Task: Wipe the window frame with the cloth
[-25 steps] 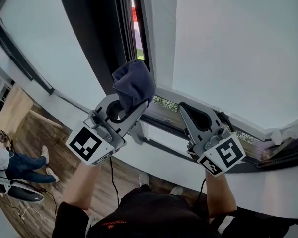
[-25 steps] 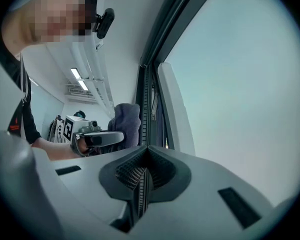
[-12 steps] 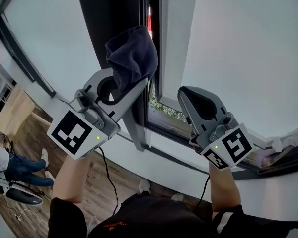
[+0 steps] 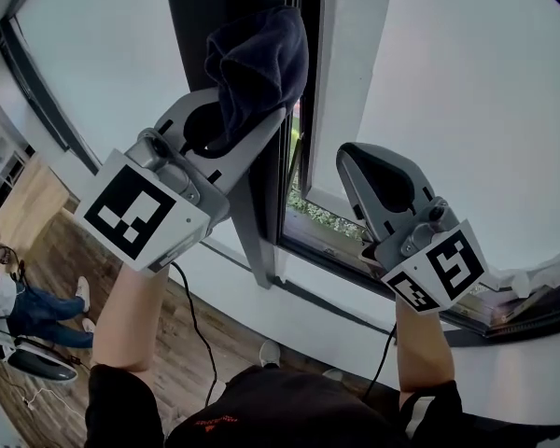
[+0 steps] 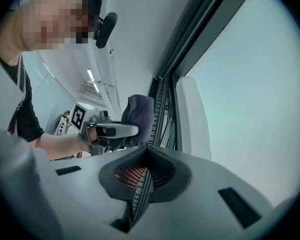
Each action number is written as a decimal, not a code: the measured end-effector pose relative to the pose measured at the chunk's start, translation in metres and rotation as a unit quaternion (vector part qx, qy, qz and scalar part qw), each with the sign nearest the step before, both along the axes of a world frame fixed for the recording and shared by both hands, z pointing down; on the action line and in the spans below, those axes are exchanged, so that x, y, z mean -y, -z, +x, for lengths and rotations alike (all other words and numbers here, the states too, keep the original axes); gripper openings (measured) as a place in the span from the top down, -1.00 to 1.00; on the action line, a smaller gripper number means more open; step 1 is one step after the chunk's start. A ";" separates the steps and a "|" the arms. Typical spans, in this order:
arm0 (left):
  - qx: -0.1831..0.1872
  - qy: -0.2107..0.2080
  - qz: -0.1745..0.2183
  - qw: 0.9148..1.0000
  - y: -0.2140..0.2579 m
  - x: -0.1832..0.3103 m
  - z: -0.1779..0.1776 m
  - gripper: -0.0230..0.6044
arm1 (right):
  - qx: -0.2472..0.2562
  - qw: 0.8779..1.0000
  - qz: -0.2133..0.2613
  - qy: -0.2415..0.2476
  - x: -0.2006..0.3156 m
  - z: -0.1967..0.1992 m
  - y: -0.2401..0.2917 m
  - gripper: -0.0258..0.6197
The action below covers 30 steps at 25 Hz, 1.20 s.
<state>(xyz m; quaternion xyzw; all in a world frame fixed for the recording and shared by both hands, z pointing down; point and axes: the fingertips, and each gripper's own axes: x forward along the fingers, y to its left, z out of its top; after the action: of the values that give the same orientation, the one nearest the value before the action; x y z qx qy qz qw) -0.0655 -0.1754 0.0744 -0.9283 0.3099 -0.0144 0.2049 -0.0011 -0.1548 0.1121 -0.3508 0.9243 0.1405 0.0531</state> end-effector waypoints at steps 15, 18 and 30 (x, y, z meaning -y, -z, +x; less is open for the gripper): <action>-0.019 0.001 -0.063 0.998 -0.068 0.009 0.001 0.76 | 0.009 0.999 -0.052 -0.006 -0.001 0.015 -0.045 0.92; -0.023 0.000 -0.087 0.996 -0.087 0.009 0.002 0.76 | 0.010 0.998 -0.068 -0.008 0.000 0.015 -0.058 0.92; -0.048 -0.004 -0.175 0.983 -0.172 0.008 0.000 0.76 | 0.007 0.993 -0.118 -0.012 0.000 0.009 -0.105 0.92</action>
<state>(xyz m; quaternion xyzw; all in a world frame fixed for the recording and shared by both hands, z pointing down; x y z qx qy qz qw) -0.0658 -0.1838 0.2462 -0.9506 0.3086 -0.0228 0.0237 0.0081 -0.1550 0.2173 -0.3669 0.9297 0.0285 0.0160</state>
